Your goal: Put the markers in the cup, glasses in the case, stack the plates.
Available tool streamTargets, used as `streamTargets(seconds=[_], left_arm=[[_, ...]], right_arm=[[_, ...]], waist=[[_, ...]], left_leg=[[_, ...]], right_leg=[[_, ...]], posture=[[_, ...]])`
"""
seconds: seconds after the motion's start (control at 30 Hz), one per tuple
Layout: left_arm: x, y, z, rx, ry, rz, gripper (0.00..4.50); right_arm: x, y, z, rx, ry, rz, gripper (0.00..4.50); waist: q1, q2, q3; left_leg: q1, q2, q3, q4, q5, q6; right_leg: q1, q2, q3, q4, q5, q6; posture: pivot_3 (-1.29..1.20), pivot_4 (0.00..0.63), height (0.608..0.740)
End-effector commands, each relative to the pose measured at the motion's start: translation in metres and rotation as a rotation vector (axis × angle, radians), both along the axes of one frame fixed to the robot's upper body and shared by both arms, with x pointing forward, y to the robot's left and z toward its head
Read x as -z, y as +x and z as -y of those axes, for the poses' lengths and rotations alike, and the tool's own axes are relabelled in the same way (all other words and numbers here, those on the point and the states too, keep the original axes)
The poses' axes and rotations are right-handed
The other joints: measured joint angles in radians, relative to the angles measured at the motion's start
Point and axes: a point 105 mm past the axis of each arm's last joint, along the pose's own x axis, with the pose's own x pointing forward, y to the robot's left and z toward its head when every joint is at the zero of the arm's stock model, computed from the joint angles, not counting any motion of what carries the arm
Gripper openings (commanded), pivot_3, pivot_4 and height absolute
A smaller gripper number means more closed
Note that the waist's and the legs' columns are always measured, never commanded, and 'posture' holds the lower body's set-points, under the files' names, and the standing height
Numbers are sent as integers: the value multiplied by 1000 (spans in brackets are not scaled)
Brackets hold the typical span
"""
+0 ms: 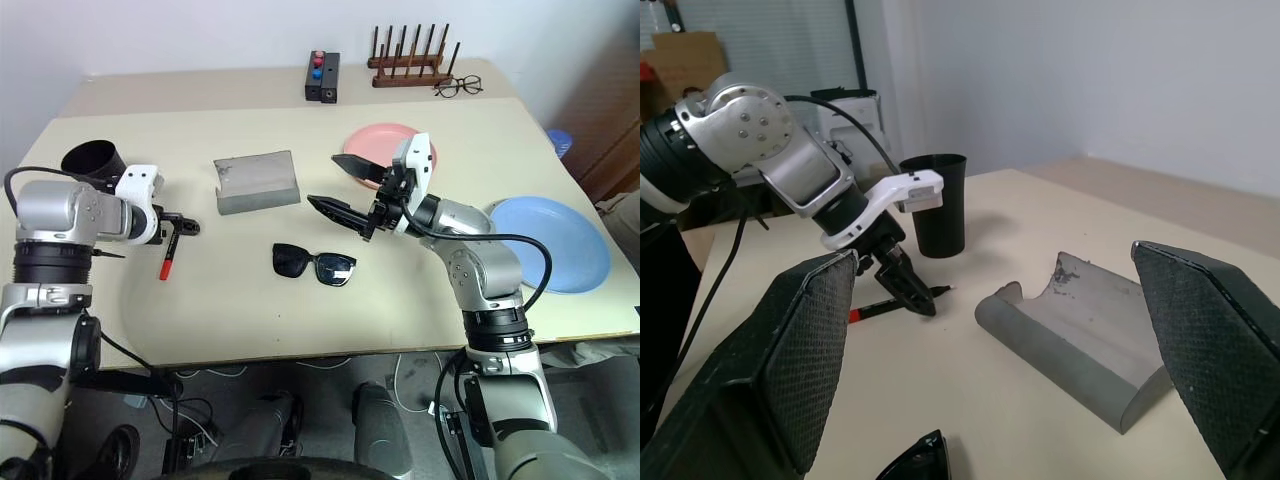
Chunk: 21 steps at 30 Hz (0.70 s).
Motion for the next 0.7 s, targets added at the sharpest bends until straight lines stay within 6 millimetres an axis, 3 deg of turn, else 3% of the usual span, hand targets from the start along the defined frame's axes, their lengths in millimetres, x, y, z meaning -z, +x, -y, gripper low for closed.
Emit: streamTargets(seconds=[0.03,0.17,0.3,0.4,0.63,0.7], left_arm=[[-18,6,-6,-33,-2,38,4454],[-28,15,-13,-67,-16,60,4454],[-21,18,-10,-63,-41,37,4454],[-18,18,-6,-47,-69,20,3638],[-3,9,-2,-31,-77,-41,102],[-3,8,-2,-27,-67,-39,40]], right_arm=[[-11,-7,-2,-6,10,65,4500],[-10,-7,-2,-3,10,66,4500],[-9,-7,-2,-3,9,67,4500],[-9,-7,-1,6,6,68,4500],[-8,-7,1,18,-1,66,4500],[-7,-7,0,19,-4,66,4500]], waist=[[0,0,0],[1,0,0],[0,0,0],[-1,0,0],[1,0,0],[1,0,0]], left_leg=[[0,0,0,0,0,0],[0,0,0,0,0,0],[0,0,0,0,0,0],[0,0,0,0,0,0],[-1,-1,0,1,0,0],[-1,-1,0,1,0,0]], right_leg=[[0,0,0,0,0,0],[0,0,0,0,0,0],[0,0,0,0,0,0],[0,0,0,0,0,0],[-1,-1,0,1,0,0],[-1,-1,0,1,0,0]], posture=[[0,150,740],[0,150,740],[0,150,740],[0,150,740],[0,150,740],[0,150,740]])
